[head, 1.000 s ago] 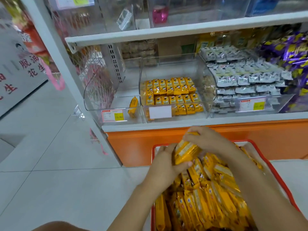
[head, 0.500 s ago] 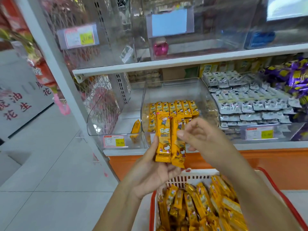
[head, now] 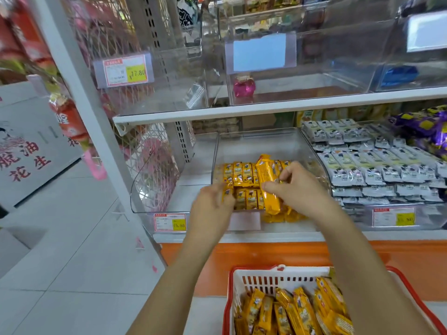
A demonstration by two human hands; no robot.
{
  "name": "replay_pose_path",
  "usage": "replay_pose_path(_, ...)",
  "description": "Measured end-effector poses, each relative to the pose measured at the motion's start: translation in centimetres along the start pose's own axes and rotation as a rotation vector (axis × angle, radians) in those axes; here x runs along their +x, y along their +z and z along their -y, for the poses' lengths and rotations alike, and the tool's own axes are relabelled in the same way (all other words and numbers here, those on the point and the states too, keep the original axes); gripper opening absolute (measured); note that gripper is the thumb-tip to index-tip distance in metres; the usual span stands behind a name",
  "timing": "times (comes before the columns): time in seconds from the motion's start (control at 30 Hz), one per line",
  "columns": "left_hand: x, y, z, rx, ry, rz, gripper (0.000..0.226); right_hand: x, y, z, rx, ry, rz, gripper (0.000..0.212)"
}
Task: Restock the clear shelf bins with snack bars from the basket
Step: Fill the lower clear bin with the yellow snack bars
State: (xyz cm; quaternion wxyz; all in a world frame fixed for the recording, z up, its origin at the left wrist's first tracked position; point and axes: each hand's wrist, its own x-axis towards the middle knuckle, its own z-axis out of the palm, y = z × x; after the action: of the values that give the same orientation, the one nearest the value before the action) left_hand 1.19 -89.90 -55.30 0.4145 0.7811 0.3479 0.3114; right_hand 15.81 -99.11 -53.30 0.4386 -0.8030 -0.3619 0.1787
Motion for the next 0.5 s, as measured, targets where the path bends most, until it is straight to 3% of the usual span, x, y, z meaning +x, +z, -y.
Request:
replay_pose_path(0.07,1.1,-0.3,1.8,0.124,-0.016,-0.124,0.033,2.3,-0.1,0.2,-0.08,0.016,0.034,0.037)
replay_pose_path(0.17,2.1,-0.2,4.3,0.278,-0.039,-0.052,0.039,5.5,0.9,0.9,-0.267,0.063,0.112,0.041)
replay_pose_path(0.27,2.4,-0.5,5.6,0.253,-0.021,-0.024,0.023,7.5,2.5,0.9,-0.501,0.179,0.245,0.052)
replay_pose_path(0.33,2.6,-0.8,6.0,0.238,-0.022,-0.007,0.024,8.7,3.7,0.4,-0.645,0.213,0.348,0.032)
replay_pose_path(0.43,2.6,-1.0,5.9,0.212,-0.018,-0.01,0.027,9.9,6.0,-0.4,-0.716,0.241,0.402,0.027)
replay_pose_path(0.5,2.6,-1.1,6.0,0.192,-0.009,-0.015,0.023,10.1,7.3,-0.6,-0.676,0.237,0.369,0.038)
